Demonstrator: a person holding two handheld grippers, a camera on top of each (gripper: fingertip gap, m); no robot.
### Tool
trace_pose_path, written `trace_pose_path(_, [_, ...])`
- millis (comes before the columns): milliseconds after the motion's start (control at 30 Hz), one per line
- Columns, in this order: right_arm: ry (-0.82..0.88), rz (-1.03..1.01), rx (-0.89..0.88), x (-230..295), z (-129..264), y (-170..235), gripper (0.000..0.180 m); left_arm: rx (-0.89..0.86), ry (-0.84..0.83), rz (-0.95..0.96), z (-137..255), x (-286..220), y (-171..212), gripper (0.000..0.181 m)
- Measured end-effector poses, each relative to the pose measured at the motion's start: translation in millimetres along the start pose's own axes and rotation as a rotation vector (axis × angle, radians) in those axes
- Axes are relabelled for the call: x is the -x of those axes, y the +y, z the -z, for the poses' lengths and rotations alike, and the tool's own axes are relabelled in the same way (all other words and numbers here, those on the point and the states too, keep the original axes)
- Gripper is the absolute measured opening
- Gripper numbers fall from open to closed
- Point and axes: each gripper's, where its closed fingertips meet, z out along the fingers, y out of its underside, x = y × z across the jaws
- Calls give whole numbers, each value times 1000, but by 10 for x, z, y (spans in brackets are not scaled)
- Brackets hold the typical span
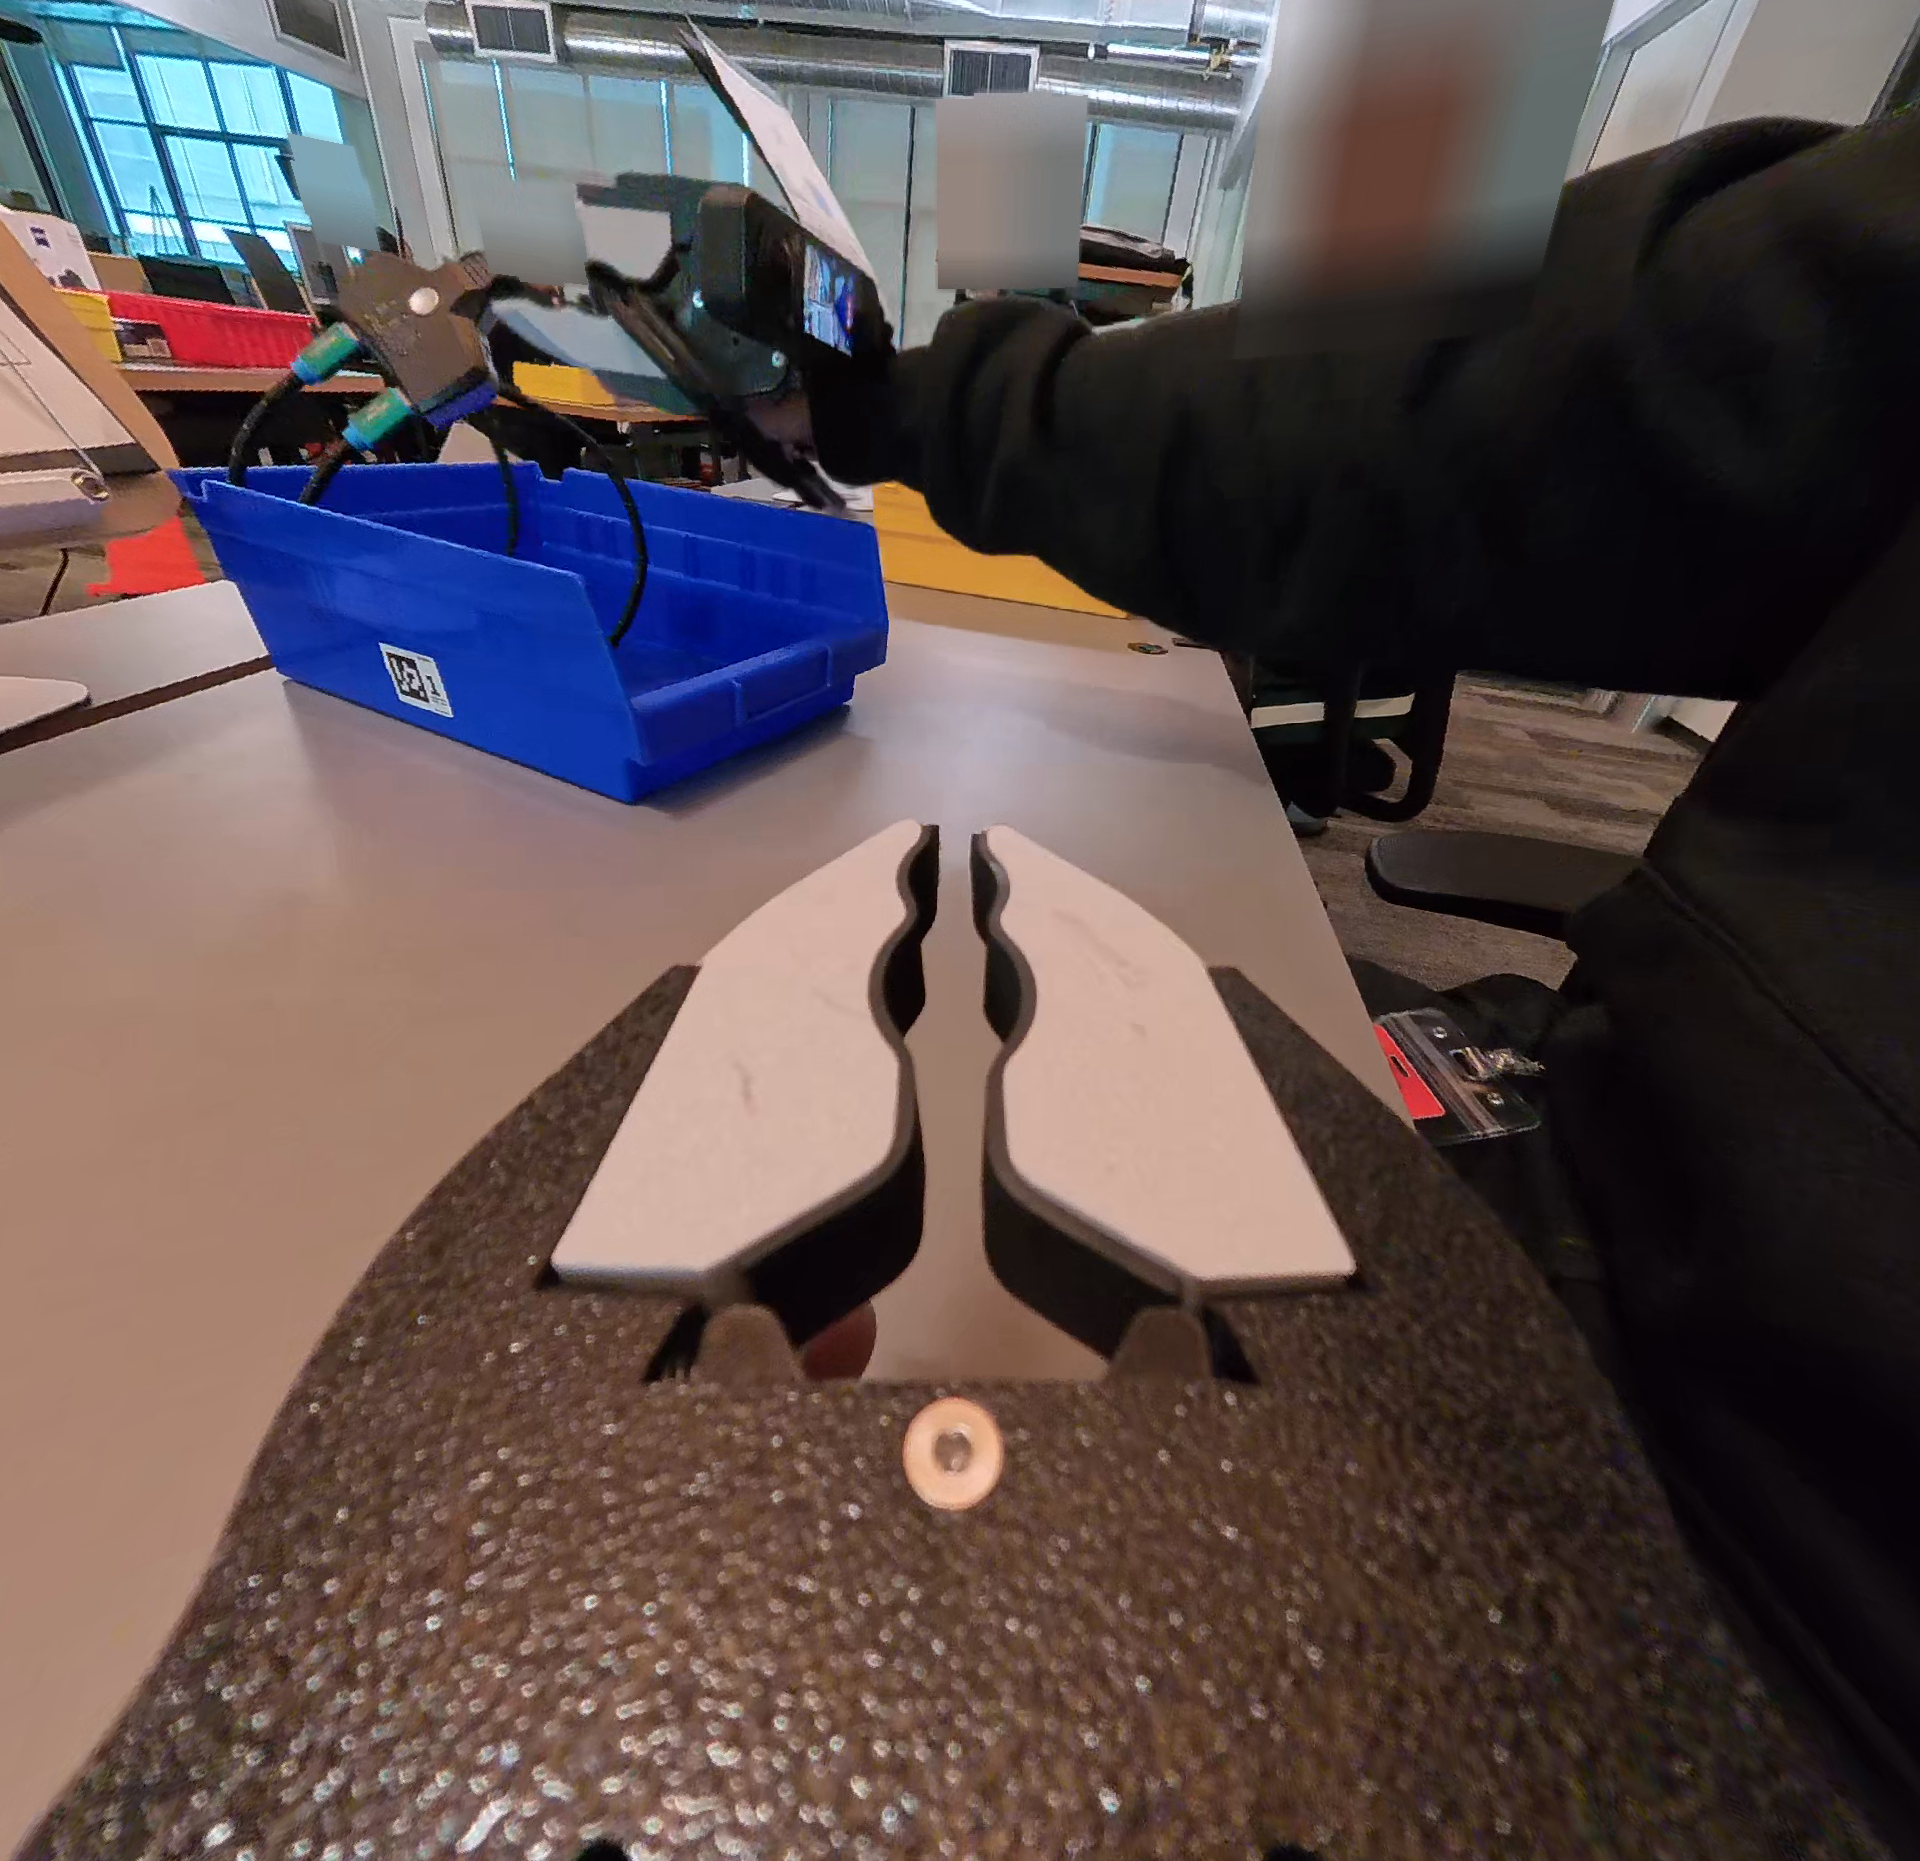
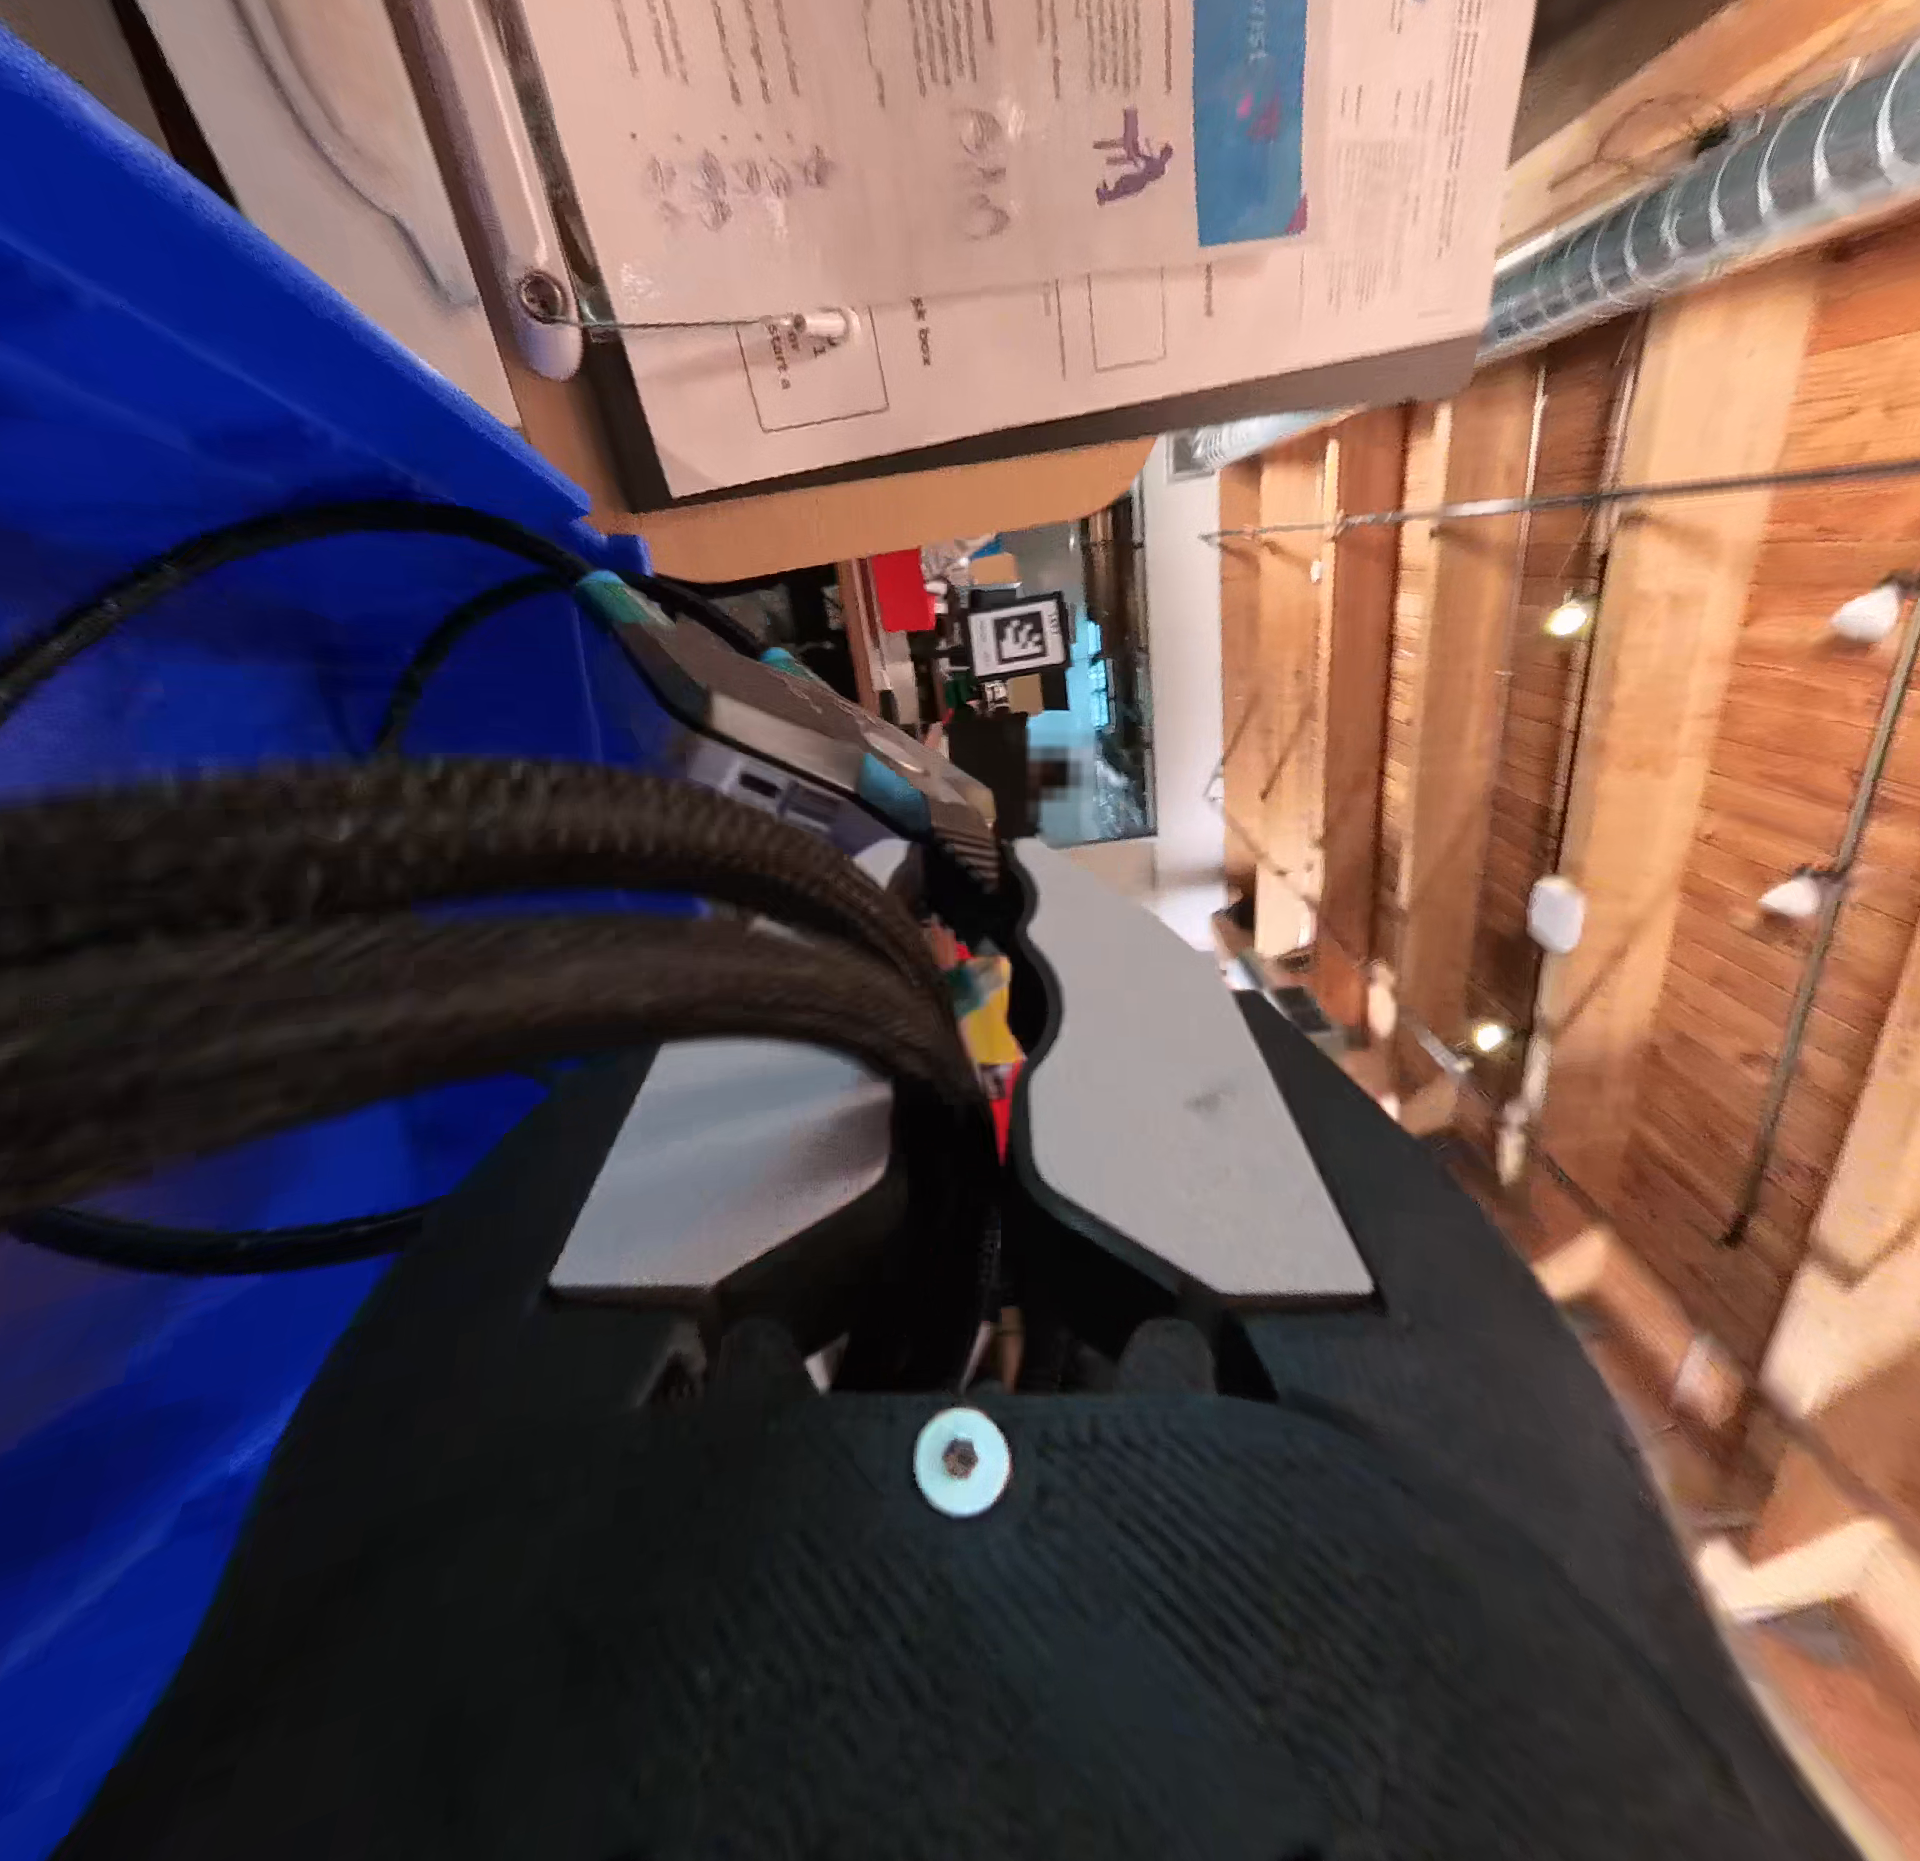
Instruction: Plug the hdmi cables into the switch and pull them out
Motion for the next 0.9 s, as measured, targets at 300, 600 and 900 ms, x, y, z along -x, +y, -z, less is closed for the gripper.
trace_pose_path(300, [-322,-276,-1,374,110,130,26,-14,2,6,14,3,-15,5])
trace_pose_path(600, [-613,-571,197,583,579,555,86,-18,-3,15,16,16,-20,5])
trace_pose_path(900, [-683,-517,378,737,1078,794,76,-39,6,47,16,13,-41,5])
